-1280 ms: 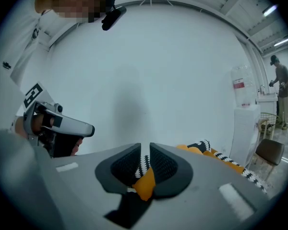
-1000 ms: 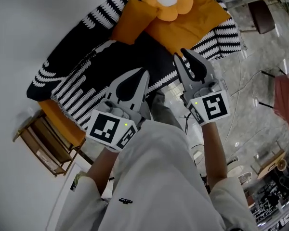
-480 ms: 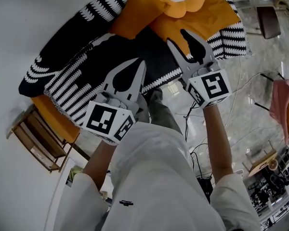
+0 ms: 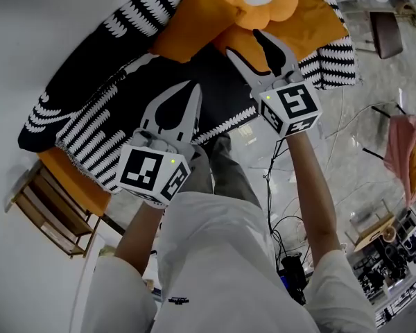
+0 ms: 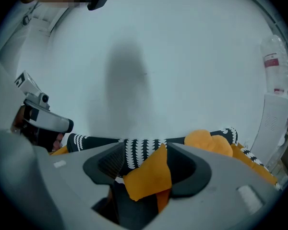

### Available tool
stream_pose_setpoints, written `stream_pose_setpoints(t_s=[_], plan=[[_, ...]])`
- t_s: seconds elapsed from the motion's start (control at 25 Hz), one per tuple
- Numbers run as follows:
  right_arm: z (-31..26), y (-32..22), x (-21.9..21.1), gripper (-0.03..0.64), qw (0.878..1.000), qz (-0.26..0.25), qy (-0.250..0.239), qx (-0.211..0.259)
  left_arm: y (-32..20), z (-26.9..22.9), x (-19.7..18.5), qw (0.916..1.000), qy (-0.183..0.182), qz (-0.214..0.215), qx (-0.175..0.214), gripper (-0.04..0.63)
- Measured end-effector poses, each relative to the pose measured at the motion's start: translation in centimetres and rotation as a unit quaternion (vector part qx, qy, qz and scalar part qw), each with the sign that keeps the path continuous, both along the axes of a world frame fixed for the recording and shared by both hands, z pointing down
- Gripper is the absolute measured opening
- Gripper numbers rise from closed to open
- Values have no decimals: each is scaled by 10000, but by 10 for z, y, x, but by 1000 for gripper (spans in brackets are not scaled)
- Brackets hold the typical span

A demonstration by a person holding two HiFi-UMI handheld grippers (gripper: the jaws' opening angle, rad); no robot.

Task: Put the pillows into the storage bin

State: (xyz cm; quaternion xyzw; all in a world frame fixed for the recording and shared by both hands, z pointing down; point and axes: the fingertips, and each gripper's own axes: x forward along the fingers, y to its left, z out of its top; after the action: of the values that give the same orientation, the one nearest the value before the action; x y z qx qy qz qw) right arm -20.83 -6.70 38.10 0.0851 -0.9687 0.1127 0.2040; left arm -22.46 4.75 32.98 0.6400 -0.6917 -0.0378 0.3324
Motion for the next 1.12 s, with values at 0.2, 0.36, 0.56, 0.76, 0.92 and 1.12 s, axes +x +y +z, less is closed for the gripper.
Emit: stream_pose_setpoints(t_s=[0.2, 0.36, 0.56, 0.76, 0.92, 1.12], plan=[[30, -9, -25, 273, 9997, -159, 166, 43, -6, 19, -14, 10000, -19, -58, -43, 9], [56, -17, -44, 273, 9989, -286, 346, 96, -13, 42, -27, 9999, -44, -93, -130, 9], [92, -29, -60, 273, 9975, -329, 604, 127, -18, 70, -40, 9995, 30, -165, -253, 9], [132, -43, -74, 273, 9953, -338, 893, 139, -21, 87, -46, 9993, 76, -173, -329, 9], [160, -55, -83, 273, 9931, -289, 1128, 119, -26, 94, -49, 9992, 32, -83, -389, 9], [204, -61, -90, 284, 9853, -284, 1673, 212, -23, 101, -54, 9989, 51, -30, -459, 9]])
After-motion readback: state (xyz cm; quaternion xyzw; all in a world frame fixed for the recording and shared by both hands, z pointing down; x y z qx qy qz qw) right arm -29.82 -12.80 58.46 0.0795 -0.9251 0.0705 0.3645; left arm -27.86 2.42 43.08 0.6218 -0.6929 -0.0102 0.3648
